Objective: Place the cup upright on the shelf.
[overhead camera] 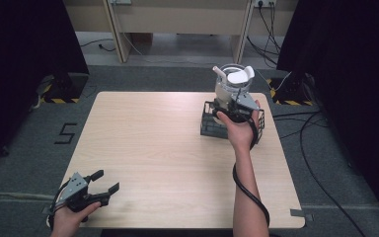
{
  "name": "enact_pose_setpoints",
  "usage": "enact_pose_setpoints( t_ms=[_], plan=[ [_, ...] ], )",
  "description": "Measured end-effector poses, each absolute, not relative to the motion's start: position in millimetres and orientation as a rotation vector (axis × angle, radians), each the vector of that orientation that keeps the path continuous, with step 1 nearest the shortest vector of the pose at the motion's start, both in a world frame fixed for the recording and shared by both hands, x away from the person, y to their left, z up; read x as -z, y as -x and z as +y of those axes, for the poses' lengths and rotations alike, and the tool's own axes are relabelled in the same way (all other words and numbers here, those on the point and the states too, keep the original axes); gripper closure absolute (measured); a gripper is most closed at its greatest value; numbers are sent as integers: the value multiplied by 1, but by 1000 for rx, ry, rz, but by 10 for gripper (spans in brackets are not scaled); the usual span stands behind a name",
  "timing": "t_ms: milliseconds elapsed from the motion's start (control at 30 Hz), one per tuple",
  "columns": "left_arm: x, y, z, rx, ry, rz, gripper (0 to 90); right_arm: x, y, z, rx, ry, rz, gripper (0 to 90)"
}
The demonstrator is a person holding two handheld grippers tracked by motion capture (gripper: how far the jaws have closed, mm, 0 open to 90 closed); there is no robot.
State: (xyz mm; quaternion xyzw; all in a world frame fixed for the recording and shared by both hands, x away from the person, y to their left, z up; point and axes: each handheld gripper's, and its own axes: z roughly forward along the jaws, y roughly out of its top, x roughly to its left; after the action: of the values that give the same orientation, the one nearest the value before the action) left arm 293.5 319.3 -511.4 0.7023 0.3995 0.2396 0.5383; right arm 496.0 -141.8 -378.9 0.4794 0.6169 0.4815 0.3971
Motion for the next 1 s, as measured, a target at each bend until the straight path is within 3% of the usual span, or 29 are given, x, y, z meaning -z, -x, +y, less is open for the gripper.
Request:
enact_pose_setpoints(
  t_ms=[633,1000],
  plan=[
    [512,-294,320,-570,-1665,956,170,381,-519,-153,-1163,-1259,1547,114],
    [512,-294,321,-569,-1665,958,170,404,-534,-158,-1129,-1328,1559,113]
  ],
)
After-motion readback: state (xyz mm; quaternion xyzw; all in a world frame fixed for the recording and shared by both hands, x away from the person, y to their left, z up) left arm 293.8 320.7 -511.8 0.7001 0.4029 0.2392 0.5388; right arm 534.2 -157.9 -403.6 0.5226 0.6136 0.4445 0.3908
